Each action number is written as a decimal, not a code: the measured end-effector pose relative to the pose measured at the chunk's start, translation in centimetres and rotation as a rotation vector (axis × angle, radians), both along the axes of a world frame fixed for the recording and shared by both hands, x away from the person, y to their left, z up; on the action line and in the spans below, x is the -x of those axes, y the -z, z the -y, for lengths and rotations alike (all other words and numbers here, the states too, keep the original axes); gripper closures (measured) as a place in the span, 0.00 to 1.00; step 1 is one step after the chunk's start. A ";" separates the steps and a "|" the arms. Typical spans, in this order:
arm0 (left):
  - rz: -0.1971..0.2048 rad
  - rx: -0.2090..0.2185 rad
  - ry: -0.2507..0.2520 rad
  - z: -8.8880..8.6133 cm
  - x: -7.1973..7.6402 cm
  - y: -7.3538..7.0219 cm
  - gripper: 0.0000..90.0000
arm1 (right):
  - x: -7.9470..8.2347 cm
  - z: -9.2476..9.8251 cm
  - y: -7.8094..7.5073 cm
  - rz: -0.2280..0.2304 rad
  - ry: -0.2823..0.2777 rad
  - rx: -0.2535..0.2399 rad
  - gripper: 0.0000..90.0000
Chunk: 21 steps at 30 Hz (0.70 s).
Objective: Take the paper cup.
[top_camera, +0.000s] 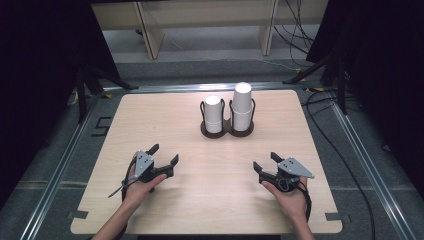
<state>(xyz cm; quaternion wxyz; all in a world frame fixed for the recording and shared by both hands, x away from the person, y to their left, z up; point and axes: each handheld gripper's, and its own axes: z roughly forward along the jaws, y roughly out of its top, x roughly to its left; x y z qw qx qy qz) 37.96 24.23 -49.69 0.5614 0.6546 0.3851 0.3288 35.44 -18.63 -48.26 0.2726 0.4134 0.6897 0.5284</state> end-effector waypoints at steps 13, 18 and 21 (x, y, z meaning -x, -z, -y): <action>-0.024 -0.018 0.083 2.9 -4.5 -0.5 0.16 | -3.8 -3.6 -3.5 0.062 -0.039 -0.010 0.31; -0.030 -0.058 0.109 4.9 -7.0 -0.8 0.16 | -5.3 -5.1 -4.5 0.078 -0.065 -0.024 0.32; -0.032 -0.060 0.116 5.5 -7.7 -0.8 0.16 | -6.1 -5.8 -5.0 0.086 -0.054 -0.034 0.32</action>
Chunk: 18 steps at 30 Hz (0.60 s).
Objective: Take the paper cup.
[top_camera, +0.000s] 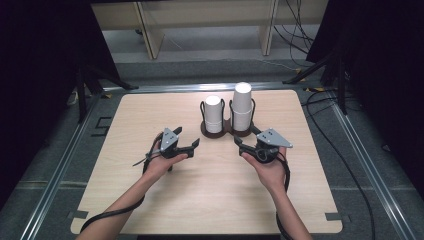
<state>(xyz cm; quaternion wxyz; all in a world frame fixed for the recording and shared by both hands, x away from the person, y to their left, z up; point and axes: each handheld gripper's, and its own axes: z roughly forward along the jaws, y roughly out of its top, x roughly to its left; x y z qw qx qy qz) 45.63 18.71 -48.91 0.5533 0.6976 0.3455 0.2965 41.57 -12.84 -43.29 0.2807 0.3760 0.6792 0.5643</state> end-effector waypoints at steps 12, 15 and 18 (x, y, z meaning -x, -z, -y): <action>0.004 -0.050 0.050 3.4 -4.1 -0.4 0.16 | -3.7 -3.4 -2.1 0.021 -0.016 0.029 0.33; -0.002 -0.049 0.051 3.9 -4.8 -0.5 0.17 | -4.7 -4.6 -2.5 0.011 -0.023 0.011 0.34; -0.012 -0.048 0.055 4.3 -5.2 -0.3 0.17 | -5.4 -5.3 -2.6 0.024 -0.034 0.030 0.34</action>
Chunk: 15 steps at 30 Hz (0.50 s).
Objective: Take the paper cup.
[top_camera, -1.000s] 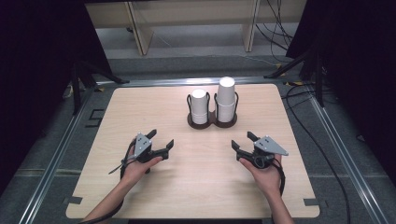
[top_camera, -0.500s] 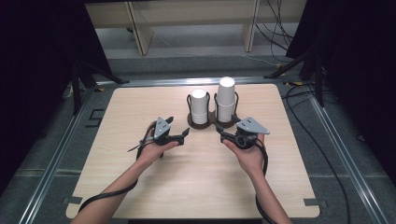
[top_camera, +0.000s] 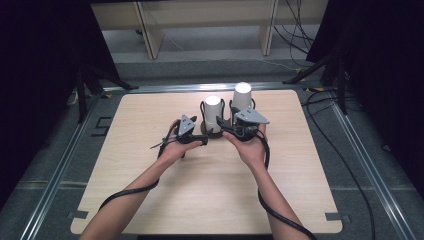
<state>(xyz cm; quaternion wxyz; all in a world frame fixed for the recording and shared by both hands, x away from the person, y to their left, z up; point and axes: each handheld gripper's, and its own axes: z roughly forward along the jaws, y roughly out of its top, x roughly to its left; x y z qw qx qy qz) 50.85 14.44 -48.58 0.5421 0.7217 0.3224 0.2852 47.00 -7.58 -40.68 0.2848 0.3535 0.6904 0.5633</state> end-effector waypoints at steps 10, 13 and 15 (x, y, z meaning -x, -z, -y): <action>-0.049 0.022 -0.004 1.1 -1.5 0.6 0.20 | -3.5 -3.4 -0.6 0.009 0.031 0.060 0.35; -0.052 0.008 -0.005 1.2 -1.7 0.7 0.21 | -4.1 -3.8 -0.5 -0.010 0.037 0.068 0.35; -0.054 0.019 -0.008 1.3 -1.8 0.7 0.21 | -4.7 -4.2 -0.4 -0.008 0.049 0.072 0.35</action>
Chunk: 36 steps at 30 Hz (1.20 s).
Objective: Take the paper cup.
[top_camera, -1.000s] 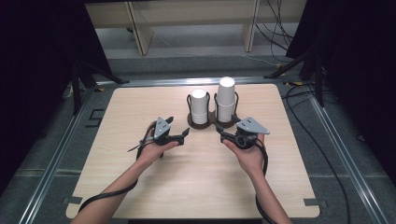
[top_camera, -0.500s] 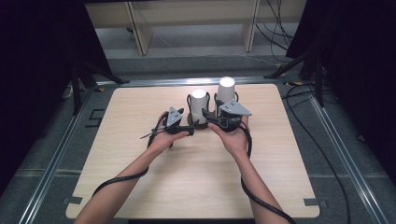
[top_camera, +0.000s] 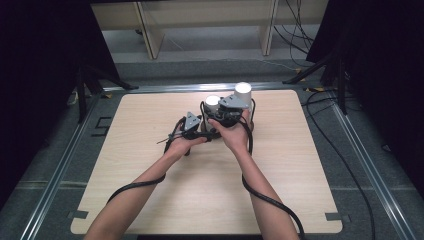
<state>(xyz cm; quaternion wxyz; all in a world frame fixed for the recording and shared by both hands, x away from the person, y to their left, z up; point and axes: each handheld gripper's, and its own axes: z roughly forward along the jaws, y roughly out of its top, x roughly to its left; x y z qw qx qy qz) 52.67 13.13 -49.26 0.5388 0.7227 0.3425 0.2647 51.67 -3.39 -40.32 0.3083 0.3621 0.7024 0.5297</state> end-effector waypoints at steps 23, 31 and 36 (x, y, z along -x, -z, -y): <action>-0.061 -0.050 -0.002 0.8 -0.9 0.0 0.24 | -2.1 -1.1 1.0 -0.039 0.054 0.011 0.37; -0.070 -0.044 -0.002 0.7 -1.1 0.0 0.26 | -2.0 -1.6 1.2 -0.044 0.089 -0.012 0.37; -0.069 -0.047 0.001 0.7 -1.1 0.0 0.26 | -1.8 -1.6 1.1 -0.053 0.099 -0.031 0.38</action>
